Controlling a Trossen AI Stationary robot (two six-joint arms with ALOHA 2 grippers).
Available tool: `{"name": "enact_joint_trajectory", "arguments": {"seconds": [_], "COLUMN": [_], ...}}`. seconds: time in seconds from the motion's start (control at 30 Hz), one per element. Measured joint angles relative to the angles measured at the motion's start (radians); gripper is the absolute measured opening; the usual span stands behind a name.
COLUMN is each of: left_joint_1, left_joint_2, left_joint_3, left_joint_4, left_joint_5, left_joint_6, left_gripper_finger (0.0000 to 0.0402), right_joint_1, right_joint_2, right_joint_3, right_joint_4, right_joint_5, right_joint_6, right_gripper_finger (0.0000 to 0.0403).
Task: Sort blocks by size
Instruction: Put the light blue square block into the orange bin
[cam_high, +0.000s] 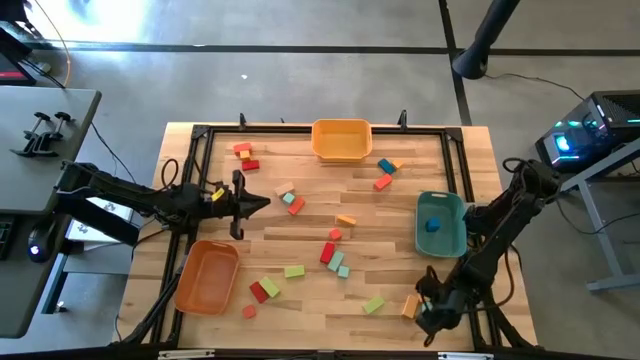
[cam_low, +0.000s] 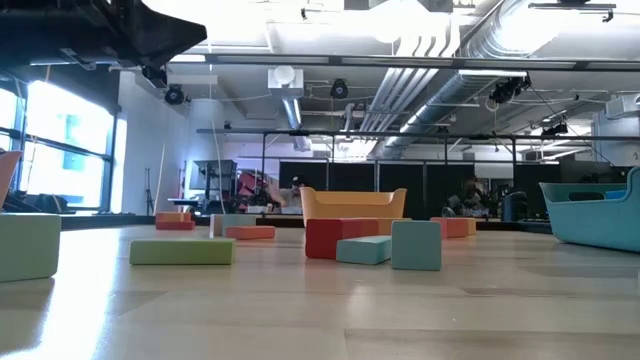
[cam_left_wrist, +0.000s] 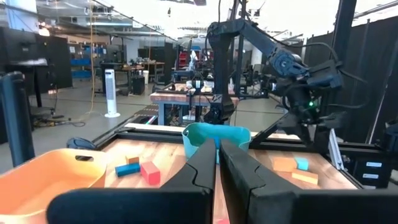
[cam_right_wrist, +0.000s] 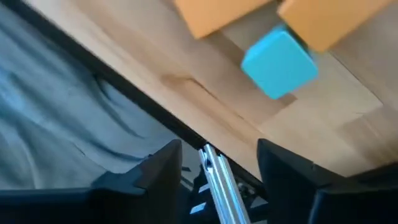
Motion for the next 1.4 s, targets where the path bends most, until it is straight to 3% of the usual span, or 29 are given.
{"name": "enact_joint_trajectory", "arguments": {"seconds": [0.27, 0.43, 0.73, 0.93, 1.23, 1.4], "left_joint_1": [0.000, 0.000, 0.000, 0.000, 0.000, 0.000], "left_joint_2": [0.001, 0.001, 0.001, 0.000, 0.000, 0.000], "left_joint_3": [0.000, 0.000, 0.000, 0.000, 0.000, 0.000], "left_joint_4": [-0.057, -0.056, -0.056, -0.054, -0.048, -0.052], "left_joint_5": [0.000, 0.000, 0.000, 0.000, 0.000, 0.016], "left_joint_6": [-0.056, -0.057, -0.056, -0.056, -0.054, -0.039], "left_gripper_finger": [0.0008, 0.0008, 0.0008, 0.0008, 0.0008, 0.0008], "right_joint_1": [0.005, 0.002, -0.003, -0.003, -0.002, -0.004], "right_joint_2": [0.007, 0.047, 0.161, 0.192, 0.195, 0.184], "right_joint_3": [-0.015, -0.015, -0.016, -0.013, 0.021, 0.078], "right_joint_4": [-0.145, -0.137, -0.061, -0.072, -0.145, -0.212], "right_joint_5": [0.038, 0.102, 0.101, 0.081, 0.096, 0.090], "right_joint_6": [0.187, 0.238, 0.267, 0.267, 0.166, 0.117], "right_gripper_finger": [0.0312, 0.0321, 0.0319, 0.0277, 0.0134, 0.0128]}}
